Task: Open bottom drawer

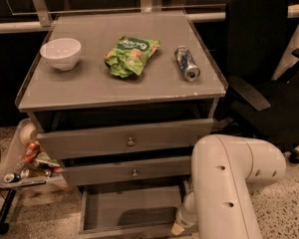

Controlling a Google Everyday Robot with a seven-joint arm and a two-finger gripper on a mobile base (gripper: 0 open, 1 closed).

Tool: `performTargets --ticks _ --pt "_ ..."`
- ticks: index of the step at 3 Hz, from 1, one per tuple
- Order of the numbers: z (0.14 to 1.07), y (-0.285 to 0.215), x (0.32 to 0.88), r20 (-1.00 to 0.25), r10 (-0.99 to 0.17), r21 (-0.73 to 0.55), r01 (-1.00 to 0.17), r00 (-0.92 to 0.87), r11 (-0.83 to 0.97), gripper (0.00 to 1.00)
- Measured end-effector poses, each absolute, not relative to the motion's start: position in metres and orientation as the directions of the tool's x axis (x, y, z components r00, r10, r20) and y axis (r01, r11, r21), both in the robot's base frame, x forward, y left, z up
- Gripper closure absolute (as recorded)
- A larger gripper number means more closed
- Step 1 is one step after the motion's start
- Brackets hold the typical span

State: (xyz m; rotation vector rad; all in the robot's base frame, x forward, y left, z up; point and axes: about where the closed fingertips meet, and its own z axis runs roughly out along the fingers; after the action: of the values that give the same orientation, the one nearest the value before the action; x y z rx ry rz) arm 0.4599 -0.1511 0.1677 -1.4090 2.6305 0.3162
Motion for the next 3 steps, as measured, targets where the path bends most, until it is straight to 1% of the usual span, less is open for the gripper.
performTargets --ticks 1,2,3 --pt "0.166 -0.154 0.444 -0.215 -0.795 0.122 -0.823 -0.567 0.554 1.00" --pt "0.166 -0.154 0.444 -0.214 -0.795 0.122 -0.823 -0.567 0.554 1.00" --pt "0.166 -0.153 0.425 -0.192 -0.797 0.133 -0.820 -0.573 0.557 1.00"
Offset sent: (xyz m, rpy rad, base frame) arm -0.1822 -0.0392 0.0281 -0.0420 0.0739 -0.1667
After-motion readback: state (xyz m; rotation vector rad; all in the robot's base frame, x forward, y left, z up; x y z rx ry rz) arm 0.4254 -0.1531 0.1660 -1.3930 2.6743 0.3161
